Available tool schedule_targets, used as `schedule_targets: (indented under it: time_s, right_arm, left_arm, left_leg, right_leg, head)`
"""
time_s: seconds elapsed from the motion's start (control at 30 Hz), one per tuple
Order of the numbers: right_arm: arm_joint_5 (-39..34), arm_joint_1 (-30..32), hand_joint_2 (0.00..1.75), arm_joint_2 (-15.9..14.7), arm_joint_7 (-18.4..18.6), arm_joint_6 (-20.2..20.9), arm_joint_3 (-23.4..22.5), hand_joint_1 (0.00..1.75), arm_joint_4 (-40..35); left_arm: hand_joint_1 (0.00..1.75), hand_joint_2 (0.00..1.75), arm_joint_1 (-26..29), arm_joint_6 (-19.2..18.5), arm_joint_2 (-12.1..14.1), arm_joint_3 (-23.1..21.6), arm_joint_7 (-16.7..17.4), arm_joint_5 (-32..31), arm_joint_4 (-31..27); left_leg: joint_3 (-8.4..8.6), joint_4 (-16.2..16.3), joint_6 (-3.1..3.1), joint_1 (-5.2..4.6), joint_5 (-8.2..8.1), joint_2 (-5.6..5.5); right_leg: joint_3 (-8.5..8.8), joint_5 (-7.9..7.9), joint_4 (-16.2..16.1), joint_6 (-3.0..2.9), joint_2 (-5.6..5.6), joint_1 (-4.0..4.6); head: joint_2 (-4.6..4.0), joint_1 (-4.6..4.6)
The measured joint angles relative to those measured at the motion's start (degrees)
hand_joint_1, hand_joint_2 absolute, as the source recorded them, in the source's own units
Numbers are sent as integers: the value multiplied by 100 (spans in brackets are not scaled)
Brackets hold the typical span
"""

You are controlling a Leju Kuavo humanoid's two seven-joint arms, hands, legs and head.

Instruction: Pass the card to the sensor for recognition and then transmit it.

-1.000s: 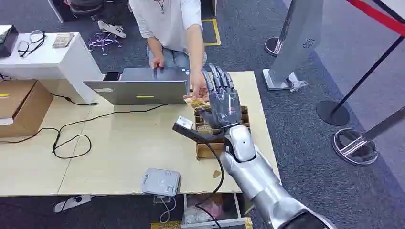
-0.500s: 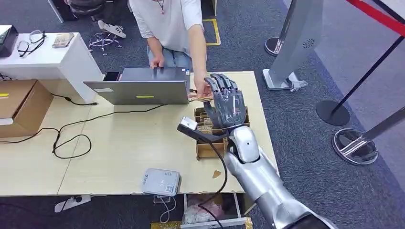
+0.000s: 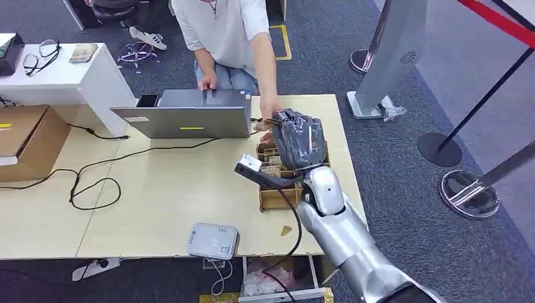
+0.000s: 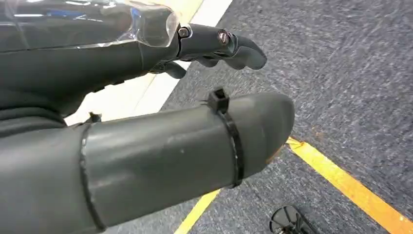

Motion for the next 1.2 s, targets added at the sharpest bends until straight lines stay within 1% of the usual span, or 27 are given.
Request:
schedule_targets:
  time_s: [0.13,0.2,0.27,0.37,0.43,0.47,0.53,0.6,0.67,0.77,0.83,1.03,1.2]
  right_arm:
    - [-57,15,175,-15,-7,7,0,175,-22]
    - [-302,32,175,-20,-146,128,0,175,-65]
    - [-722,67,175,-22,-365,339,0,175,-127]
    - [-1489,163,175,-22,-731,812,0,175,-289]
    - [-2049,247,175,-24,-959,1247,0,175,-480]
    - [-2197,277,175,-24,-1015,1375,0,175,-542]
    - [-2637,350,175,-24,-1178,1793,2,175,-711]
    - [-3212,417,175,-31,-1340,2377,46,175,-929]
    - [-3627,459,175,-37,-1423,2776,131,175,-1082]
    - [-4387,509,175,-74,-1491,3502,314,175,-1270]
    - [-4812,526,175,-114,-1471,3863,468,175,-1344]
    - [-5548,537,175,-230,-1397,4461,931,175,-1401]
    - [-5853,510,175,-273,-1364,4732,1248,175,-1333]
  left_arm:
    - [0,0,28,-4,15,-76,-53,-103,0]
    - [0,0,38,-2,22,-100,-87,-131,0]
    - [0,0,42,-2,28,-135,-111,-177,0]
    - [0,0,44,-9,33,-201,-160,-221,0]
    - [0,0,48,-31,39,-227,-192,-247,0]
    - [0,0,50,-42,42,-240,-208,-260,0]
    - [0,0,50,-81,59,-251,-225,-288,0]
    - [0,0,54,-92,83,-286,-240,-317,2]
    - [0,0,56,-94,92,-328,-267,-321,2]
    - [0,0,59,-94,103,-354,-319,-374,9]
    - [0,0,62,-85,111,-374,-332,-409,11]
    - [0,0,73,4,109,-402,-334,-507,24]
    - [0,0,87,26,109,-500,-365,-607,61]
  left_leg:
    - [0,0,0,0,0,0]
    - [0,0,0,0,0,0]
    - [0,0,0,0,0,0]
    - [0,0,0,0,0,0]
    - [0,0,0,0,0,0]
    - [-1,0,0,0,-1,0]
    - [-2,0,0,0,-1,0]
    - [-2,0,0,0,-1,0]
    - [-2,0,0,0,-1,0]
    - [-1,0,0,1,-1,1]
    - [-2,0,0,0,-1,1]
    - [-2,0,0,0,-1,0]
    - [-4,0,0,0,-1,0]
  right_leg:
    - [0,0,0,0,0,0]
    - [0,0,0,0,0,0]
    - [0,0,0,0,0,0]
    - [0,0,0,0,0,0]
    - [0,0,0,0,0,0]
    - [0,0,0,0,0,0]
    - [0,0,0,0,0,0]
    - [-1,-1,0,0,0,0]
    - [-1,-1,0,0,0,0]
    - [-1,-1,0,0,0,0]
    - [-1,-1,0,0,0,0]
    - [0,-1,0,0,0,0]
    - [0,-1,-1,0,-1,0]
  head:
    - [0,0]
    - [0,0]
    - [0,2]
    - [0,0]
    - [0,0]
    - [0,0]
    - [0,0]
    - [0,0]
    - [0,-2]
    - [0,0]
    - [0,0]
    - [0,0]
    - [0,0]
